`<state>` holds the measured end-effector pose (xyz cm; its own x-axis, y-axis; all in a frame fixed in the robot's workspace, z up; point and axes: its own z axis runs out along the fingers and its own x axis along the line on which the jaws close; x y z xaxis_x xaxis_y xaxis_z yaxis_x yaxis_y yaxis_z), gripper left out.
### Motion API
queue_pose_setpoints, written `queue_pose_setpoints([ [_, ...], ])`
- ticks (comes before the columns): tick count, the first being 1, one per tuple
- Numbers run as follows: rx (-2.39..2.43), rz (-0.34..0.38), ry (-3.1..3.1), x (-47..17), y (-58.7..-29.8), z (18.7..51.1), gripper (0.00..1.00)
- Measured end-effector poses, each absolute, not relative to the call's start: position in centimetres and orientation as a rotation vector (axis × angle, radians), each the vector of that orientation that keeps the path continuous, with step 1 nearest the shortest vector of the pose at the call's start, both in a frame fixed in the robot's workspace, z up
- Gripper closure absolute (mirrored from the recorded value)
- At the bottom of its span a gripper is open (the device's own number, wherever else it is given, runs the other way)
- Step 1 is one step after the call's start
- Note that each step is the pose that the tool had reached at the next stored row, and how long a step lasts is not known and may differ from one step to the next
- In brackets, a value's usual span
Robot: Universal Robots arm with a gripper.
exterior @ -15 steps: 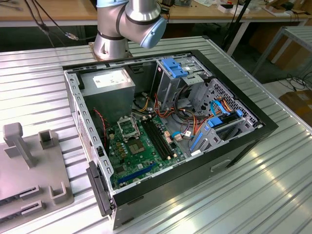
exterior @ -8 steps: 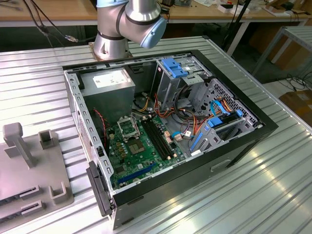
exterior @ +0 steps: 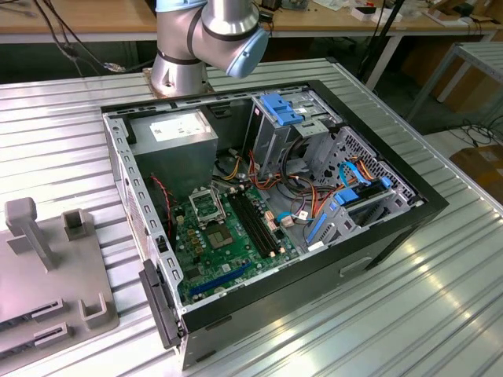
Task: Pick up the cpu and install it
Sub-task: 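Pick up the cpu and move it towards the insertion slot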
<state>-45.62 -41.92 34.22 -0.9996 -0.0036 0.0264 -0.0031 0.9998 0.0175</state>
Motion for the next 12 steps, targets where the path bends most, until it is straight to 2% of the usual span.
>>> queue_pose_setpoints([
  [2,-0.005,-0.027,-3.115,-45.7,-41.9,33.8,0.74],
  [3,-0.009,-0.027,-3.115,-45.7,-41.9,33.7,0.68],
  [11,-0.031,-0.027,-3.115,-46.2,-41.9,32.2,0.67],
  [12,-0.031,-0.027,-3.115,-46.2,-41.9,32.1,0.6],
])
